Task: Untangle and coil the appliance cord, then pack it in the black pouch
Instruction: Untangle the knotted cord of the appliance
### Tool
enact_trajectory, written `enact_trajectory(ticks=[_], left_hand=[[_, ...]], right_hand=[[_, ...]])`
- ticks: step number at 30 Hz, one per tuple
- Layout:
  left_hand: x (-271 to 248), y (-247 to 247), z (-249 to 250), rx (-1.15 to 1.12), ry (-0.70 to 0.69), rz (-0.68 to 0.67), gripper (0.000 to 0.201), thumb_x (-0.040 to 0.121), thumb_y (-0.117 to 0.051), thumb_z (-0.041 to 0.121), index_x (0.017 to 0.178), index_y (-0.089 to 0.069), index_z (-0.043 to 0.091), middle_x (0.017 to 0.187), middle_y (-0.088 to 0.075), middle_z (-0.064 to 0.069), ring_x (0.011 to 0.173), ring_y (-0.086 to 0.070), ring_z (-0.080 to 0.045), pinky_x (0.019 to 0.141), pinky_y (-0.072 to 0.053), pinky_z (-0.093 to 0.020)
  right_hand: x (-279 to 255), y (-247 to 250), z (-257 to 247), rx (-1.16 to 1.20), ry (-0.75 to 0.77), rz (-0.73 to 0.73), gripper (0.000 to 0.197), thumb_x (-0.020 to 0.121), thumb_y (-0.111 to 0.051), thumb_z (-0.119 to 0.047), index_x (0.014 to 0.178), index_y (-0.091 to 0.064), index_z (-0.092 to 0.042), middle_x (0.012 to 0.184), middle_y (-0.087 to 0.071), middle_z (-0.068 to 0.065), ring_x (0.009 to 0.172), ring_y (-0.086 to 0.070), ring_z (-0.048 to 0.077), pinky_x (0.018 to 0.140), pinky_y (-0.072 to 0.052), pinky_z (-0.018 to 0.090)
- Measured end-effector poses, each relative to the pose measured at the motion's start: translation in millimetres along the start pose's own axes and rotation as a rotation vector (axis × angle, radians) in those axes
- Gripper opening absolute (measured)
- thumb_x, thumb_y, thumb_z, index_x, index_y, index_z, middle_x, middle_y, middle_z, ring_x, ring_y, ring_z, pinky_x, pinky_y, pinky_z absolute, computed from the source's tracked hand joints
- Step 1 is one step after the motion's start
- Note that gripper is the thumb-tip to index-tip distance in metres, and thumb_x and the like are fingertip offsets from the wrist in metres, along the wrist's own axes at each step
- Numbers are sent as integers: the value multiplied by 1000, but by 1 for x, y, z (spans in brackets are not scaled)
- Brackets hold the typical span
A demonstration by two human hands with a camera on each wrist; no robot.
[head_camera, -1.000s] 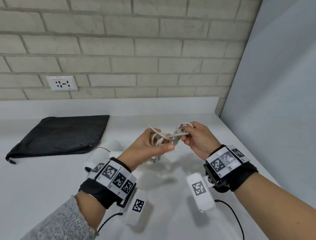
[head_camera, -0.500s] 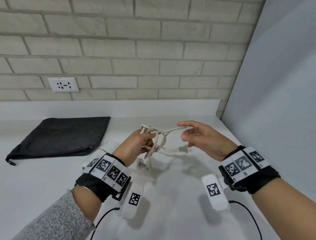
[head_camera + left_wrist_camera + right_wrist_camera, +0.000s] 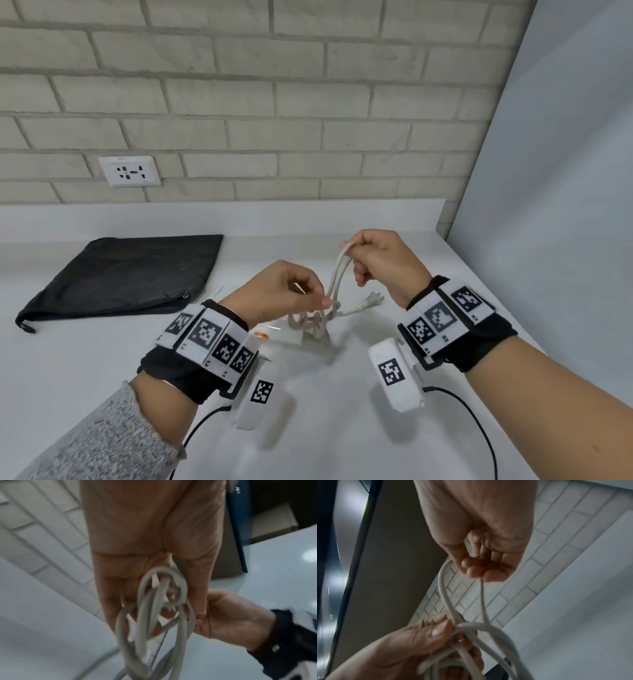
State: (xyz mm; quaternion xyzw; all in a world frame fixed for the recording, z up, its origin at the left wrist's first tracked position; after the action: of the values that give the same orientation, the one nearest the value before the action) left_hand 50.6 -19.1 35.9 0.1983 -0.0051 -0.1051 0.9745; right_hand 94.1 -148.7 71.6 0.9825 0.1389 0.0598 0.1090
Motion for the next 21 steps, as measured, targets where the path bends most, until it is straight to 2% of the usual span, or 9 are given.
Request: enact_trajectory(ticks=[6,8,10,11,12,14,16,19,21], left_hand=[[-6,-5,5,230,-78,77,23,69,-78,30,75,-68,10,71,-63,-4,55,-52,-5,54,-48,-23],[-8,-3,7,243,-109,105,19,75,-72,27,77,-71,8,70,-62,-2,53,-52,0,53,-47,-17],[-8,0,7,242,-127,124,17,81,-66,25,75,-70,10,67,-61,0,54,-52,0,52,-44,-12],[-7,2,6,237,-132,130,17,84,-63,25,74,-69,12,66,-61,0,55,-53,-2,55,-46,-15],[-6,5,4,223,-133,145,19,85,-61,25,73,-67,12,65,-60,1,57,-53,-5,59,-48,-21],[-4,14,-1,150,-116,202,23,88,-58,24,72,-65,9,63,-59,1,58,-54,-11,64,-50,-30],[-2,21,-4,65,-98,251,25,88,-56,22,68,-63,9,60,-56,-1,60,-53,-16,64,-50,-35],[-1,20,0,37,-96,255,27,89,-56,22,63,-61,13,57,-54,-3,59,-52,-18,62,-48,-32],[0,21,1,25,-87,287,30,89,-56,23,61,-60,14,55,-54,-2,56,-51,-17,59,-47,-27]], right_hand=[[12,0,31,-34,-322,21,26,78,-47,-9,53,-39,-12,29,-30,-7,26,-23,11,36,-20,17],[12,0,46,113,-447,-13,23,81,-47,-11,59,-40,-12,30,-28,-6,27,-25,10,35,-23,16],[8,-8,48,233,-468,-88,11,85,-52,-12,75,-48,-9,42,-48,1,35,-45,12,36,-38,18],[7,-14,46,296,-429,-142,9,85,-56,-10,90,-49,-7,59,-59,8,47,-57,15,43,-47,21],[6,-19,45,329,-372,-196,25,83,-59,-6,105,-46,-7,79,-64,15,63,-64,20,52,-53,24],[0,-32,39,245,-239,-286,46,78,-64,2,118,-42,-8,100,-60,17,81,-64,25,68,-57,29],[-7,-43,33,-7,-82,-291,37,76,-66,3,110,-50,-5,91,-59,12,75,-62,23,68,-55,33],[-11,-46,22,-217,133,-121,16,80,-65,-5,94,-58,-4,69,-59,7,61,-61,23,66,-54,40],[-14,-48,14,-300,266,-61,20,84,-59,-8,103,-56,-6,65,-58,4,60,-61,23,66,-53,38]])
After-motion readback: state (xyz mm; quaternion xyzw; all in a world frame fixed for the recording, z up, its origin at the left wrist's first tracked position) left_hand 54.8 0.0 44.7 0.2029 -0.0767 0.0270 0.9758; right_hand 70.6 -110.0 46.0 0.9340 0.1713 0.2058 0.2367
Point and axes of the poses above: each hand's wrist, its own x-axis towards the middle knuckle, its own y-axis out of the back of the hand, z = x × y, the point moved 8 cm from there along x, towards the middle knuckle
